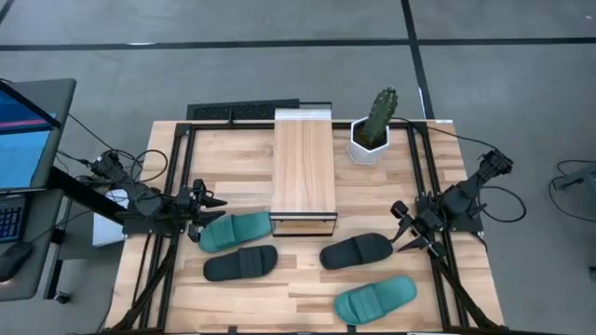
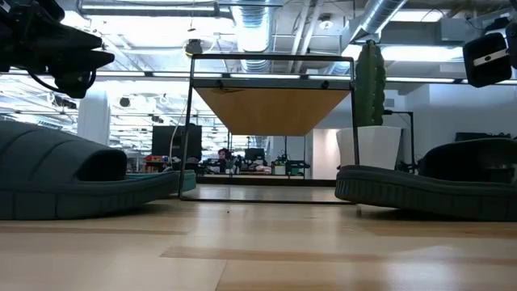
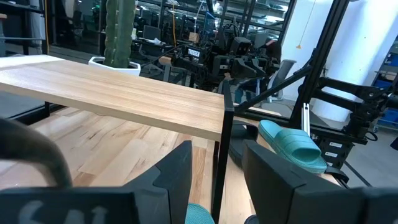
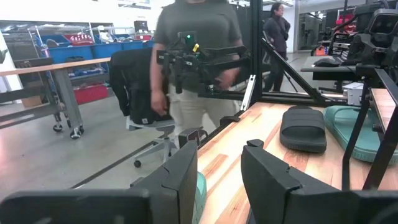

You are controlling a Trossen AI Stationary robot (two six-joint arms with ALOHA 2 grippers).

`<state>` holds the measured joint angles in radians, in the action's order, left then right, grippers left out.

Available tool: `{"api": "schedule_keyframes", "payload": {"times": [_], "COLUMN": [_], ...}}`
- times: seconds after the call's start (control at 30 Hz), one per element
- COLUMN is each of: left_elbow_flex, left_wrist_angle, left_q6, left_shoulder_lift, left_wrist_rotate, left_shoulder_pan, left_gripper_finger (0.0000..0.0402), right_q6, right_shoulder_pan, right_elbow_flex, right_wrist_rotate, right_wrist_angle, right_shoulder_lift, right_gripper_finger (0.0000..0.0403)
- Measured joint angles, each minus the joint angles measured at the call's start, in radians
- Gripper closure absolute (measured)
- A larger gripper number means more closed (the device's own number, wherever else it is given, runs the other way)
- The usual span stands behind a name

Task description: Pick and place slides into the shelf

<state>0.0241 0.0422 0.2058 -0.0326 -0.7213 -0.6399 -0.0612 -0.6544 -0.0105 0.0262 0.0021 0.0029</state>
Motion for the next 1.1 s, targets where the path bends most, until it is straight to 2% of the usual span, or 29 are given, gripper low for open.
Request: {"api": "schedule_keyframes", "payload": {"times": [1.1], "left_elbow_flex": [-0.004], "left_wrist_angle": [0.048], "left_q6": [0.008], "left_shoulder_lift": [0.0], "left_wrist_rotate": [0.001], "left_shoulder_pan": [0.0], "left_gripper_finger": [0.0273], "right_q6": [0.0], "right_shoulder_pan": [0.0], "right_elbow_flex": [0.0], "right_wrist_rotate": [0.0], "right_wrist_angle": [0.0], "right_shoulder_lift": [0.0], "right_gripper_finger": [0.029]}}
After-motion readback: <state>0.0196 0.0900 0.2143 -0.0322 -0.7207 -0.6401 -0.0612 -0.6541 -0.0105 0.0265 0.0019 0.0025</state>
